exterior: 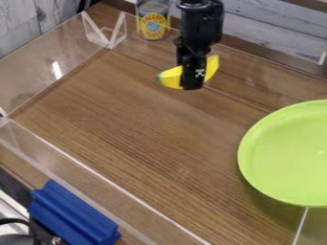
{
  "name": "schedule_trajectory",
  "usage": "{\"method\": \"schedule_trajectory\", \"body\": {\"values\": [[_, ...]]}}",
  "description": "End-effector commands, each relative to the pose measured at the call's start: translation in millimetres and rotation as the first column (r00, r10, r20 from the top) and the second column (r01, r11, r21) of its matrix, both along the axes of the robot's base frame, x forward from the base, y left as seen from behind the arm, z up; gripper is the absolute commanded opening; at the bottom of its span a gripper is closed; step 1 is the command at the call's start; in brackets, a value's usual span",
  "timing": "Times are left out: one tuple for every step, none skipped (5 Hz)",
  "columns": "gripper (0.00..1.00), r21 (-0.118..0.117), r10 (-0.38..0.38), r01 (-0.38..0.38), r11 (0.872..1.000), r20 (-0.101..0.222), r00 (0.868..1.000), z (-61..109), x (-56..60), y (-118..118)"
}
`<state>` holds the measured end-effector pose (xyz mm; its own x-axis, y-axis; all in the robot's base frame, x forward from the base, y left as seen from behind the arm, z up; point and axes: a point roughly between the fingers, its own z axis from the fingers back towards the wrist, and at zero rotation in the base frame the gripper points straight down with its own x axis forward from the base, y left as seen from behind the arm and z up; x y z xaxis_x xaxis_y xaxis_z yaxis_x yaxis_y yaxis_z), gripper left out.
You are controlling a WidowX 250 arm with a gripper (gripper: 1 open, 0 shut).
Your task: Put the banana in the green plate
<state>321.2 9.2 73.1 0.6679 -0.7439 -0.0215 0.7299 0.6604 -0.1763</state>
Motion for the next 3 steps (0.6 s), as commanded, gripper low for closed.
{"method": "schedule_trajectory", "body": {"values": [[0.00,-0.001,-0.021,0.021,1.000,0.089,0.996,31.8,3.0,-6.1],[0.00,-0.006,-0.034,0.035,0.999,0.088,0.996,34.2,2.3,-10.4],[0.00,-0.010,-0.040,0.041,0.999,0.087,0.995,36.8,1.4,-12.8]]}}
